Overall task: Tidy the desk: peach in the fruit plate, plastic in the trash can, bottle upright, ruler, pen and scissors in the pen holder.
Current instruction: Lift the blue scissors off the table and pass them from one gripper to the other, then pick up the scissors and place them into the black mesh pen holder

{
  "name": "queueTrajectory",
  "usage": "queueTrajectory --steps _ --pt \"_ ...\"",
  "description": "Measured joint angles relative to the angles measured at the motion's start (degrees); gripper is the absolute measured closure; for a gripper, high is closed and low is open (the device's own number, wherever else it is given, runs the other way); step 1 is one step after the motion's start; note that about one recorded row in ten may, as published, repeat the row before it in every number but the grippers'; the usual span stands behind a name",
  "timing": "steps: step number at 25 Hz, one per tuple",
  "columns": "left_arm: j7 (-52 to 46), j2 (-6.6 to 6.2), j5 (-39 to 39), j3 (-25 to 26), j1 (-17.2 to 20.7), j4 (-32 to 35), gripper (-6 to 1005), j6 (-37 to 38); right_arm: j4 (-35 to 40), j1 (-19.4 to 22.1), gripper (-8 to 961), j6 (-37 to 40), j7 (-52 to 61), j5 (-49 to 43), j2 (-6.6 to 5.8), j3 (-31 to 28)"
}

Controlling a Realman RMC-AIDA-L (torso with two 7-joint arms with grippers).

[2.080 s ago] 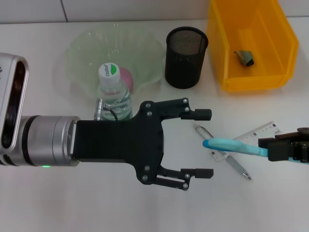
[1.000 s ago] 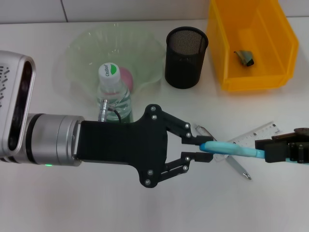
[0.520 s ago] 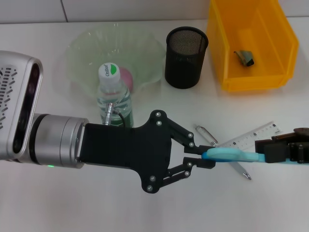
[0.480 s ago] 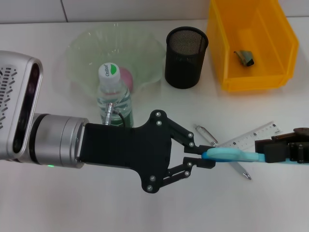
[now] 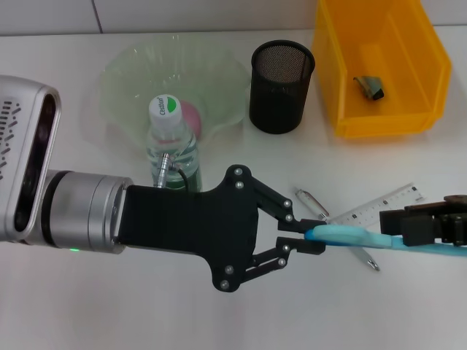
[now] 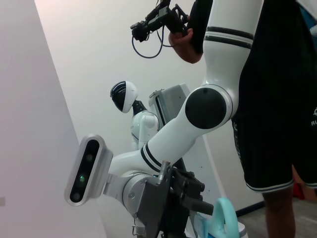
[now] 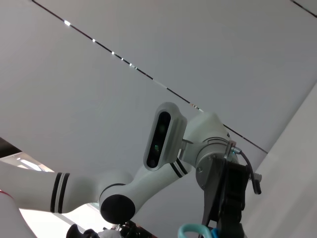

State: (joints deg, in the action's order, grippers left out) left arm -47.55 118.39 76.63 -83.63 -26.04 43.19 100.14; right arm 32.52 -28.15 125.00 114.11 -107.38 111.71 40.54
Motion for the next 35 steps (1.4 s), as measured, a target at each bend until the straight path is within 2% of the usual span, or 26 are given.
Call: queueTrajectory --steps 3,7,10,13,16,20,23,24,26,28,31,35 --pt "-0.22 -0.01 -0.10 0.03 0.17 0.39 921 0.28 -0.07 0.13 669 -0.02 0.29 0.02 0.00 -0.10" --pt "-0.82 -0.07 -0.26 0.46 0.64 1.84 921 0.34 0.02 0.62 506 -0.02 0.43 0.07 -0.12 -1.04" --pt "-2.44 -0.07 -0.34 2.04 1.12 3.71 921 0.52 0.41 1.78 408 0.12 0.44 0.10 -1.00 -5.37" --pt "-5.38 0.03 -0.49 5.01 1.91 6.82 921 0.72 0.73 4.22 323 0.18 -0.76 0.13 -2.58 -11.32" --pt "-10.87 0.16 -0.49 8.91 2.83 13.91 921 -0.69 1.51 7.19 294 0.11 -4.07 0.14 -3.19 -16.08" --pt "-20.79 -0.05 3.10 11.29 2.58 26.41 921 -6.90 4.73 10.10 294 0.01 -10.36 -0.25 -2.05 -16.59" --pt "-31.93 -0.16 12.08 12.78 -0.59 37.97 922 -13.23 5.22 10.99 294 -0.06 -13.35 -0.85 -1.27 -15.89" --pt "-36.64 -0.15 16.45 13.35 -2.67 41.13 922 -14.59 5.14 11.08 294 -0.09 -13.70 -1.16 -1.15 -15.81" --pt "-43.67 -0.05 24.20 14.09 -6.74 44.27 922 -15.57 5.02 11.18 294 -0.13 -14.20 -1.76 -0.93 -15.80" --pt "-50.13 0.22 32.78 14.29 -11.29 45.57 922 -15.90 4.85 11.22 295 -0.21 -14.74 -2.27 -0.82 -15.81" --pt "-56.12 0.49 41.61 13.83 -16.42 45.05 922 -16.43 4.57 11.26 295 -0.32 -15.44 -2.54 -0.69 -15.84" --pt "-62.92 0.79 52.78 12.67 -21.84 42.41 922 -18.17 4.49 11.28 295 -0.31 -15.61 -2.74 -0.41 -15.87"
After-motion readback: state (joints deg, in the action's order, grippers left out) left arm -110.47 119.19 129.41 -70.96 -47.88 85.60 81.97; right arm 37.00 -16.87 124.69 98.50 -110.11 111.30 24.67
